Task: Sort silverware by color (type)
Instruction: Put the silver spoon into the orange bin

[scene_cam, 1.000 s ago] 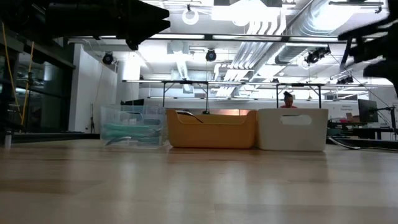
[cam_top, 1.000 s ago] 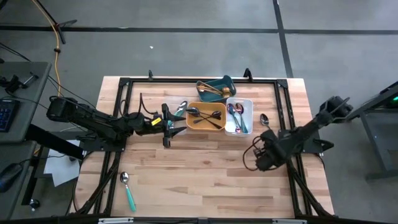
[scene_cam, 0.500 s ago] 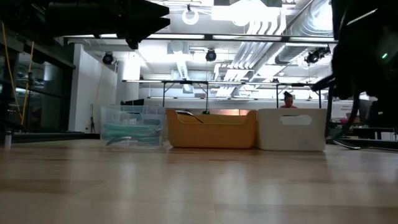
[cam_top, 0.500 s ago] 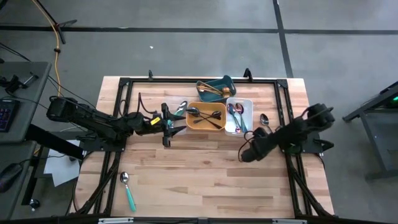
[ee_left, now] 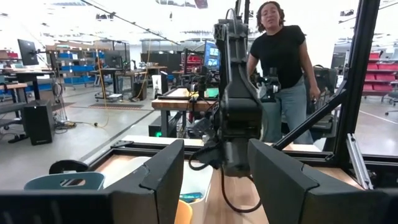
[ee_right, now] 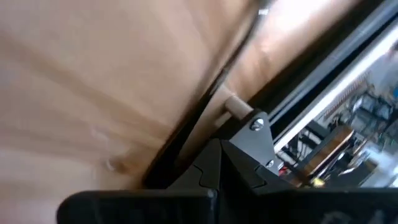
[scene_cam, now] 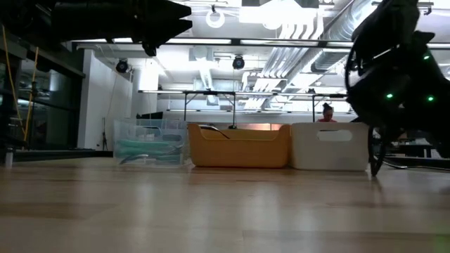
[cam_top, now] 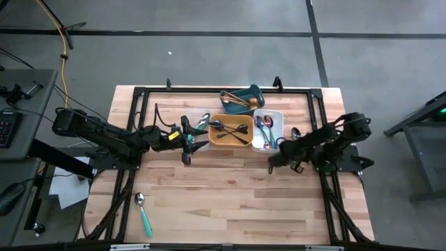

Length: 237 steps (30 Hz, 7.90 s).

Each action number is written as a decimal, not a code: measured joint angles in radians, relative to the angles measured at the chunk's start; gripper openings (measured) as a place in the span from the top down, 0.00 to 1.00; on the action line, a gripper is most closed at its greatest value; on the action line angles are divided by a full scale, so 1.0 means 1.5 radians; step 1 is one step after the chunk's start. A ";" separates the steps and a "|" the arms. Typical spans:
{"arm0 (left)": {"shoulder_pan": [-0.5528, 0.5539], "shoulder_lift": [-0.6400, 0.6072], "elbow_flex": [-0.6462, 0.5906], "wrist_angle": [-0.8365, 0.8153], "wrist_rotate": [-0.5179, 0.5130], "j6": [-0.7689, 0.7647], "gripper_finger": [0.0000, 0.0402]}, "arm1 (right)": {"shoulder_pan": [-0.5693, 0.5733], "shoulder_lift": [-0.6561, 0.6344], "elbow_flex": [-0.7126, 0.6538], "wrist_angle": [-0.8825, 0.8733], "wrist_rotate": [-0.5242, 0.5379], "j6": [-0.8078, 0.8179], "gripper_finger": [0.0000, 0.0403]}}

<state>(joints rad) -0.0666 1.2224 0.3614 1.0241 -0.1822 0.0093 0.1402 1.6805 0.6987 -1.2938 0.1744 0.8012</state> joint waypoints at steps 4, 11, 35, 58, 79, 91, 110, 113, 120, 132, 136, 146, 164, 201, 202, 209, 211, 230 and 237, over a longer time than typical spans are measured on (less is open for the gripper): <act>0.000 0.000 0.000 0.000 0.000 -0.005 0.58 | -0.049 0.001 0.000 0.020 -0.006 -0.133 1.00; 0.000 0.000 0.000 -0.001 0.000 -0.006 0.58 | -0.101 0.001 -0.001 0.069 -0.008 -0.310 1.00; 0.000 0.000 0.000 0.000 0.000 -0.023 0.58 | -0.216 0.001 -0.001 0.069 -0.047 -0.403 1.00; 0.000 0.000 0.000 0.009 0.015 -0.040 0.58 | -0.215 -0.046 0.088 -0.004 -0.102 -0.473 1.00; 0.000 0.000 0.000 0.015 0.015 -0.058 0.58 | -0.446 -0.327 0.074 0.236 0.003 -0.043 1.00; 0.000 0.000 0.000 0.014 0.015 -0.057 0.58 | -0.572 -0.326 -0.076 0.343 0.101 0.025 1.00; 0.000 0.000 0.000 0.014 0.015 -0.051 0.58 | -0.561 -0.328 -0.149 0.408 0.069 0.042 1.00; 0.000 0.000 0.000 0.014 0.015 -0.040 0.58 | -0.552 -0.328 -0.149 0.430 0.037 0.036 1.00; 0.000 0.000 0.000 0.014 0.015 -0.039 0.58 | -0.516 -0.328 -0.149 0.435 0.005 0.038 1.00; -0.001 0.000 0.000 0.014 0.015 -0.039 0.58 | -0.399 -0.370 -0.150 0.372 -0.004 0.119 1.00; -0.001 0.000 0.000 0.014 0.015 -0.039 0.58 | -0.367 -0.408 -0.150 0.373 0.000 0.147 1.00; -0.001 0.000 0.000 0.015 0.015 -0.040 0.58 | -0.317 -0.488 -0.146 0.376 0.009 0.179 1.00; -0.001 0.000 0.000 0.014 0.015 -0.039 0.58 | -0.267 -0.486 -0.104 0.371 0.058 0.157 1.00; 0.001 0.000 0.000 0.014 0.015 -0.039 0.58 | -0.375 -0.266 -0.105 0.382 0.004 0.060 1.00; 0.001 0.000 0.000 0.015 0.015 -0.039 0.58 | -0.372 -0.266 -0.105 0.382 -0.009 0.059 1.00; 0.001 0.000 0.000 0.014 0.015 -0.039 0.58 | -0.312 -0.266 -0.105 0.383 -0.076 0.066 1.00; 0.001 0.000 0.000 0.015 0.015 -0.039 0.58 | -0.289 -0.266 -0.105 0.383 -0.099 0.075 1.00; 0.001 0.000 0.000 0.014 0.015 -0.039 0.58 | 0.065 -0.266 -0.105 0.475 -0.119 0.355 1.00; 0.001 0.000 0.000 0.014 0.015 -0.039 0.58 | 0.196 -0.266 -0.105 0.588 -0.110 0.468 1.00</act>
<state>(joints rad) -0.0658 1.2226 0.3613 1.0458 -0.1595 -0.0492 0.4344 1.2816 0.5411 -0.4116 0.0087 1.5036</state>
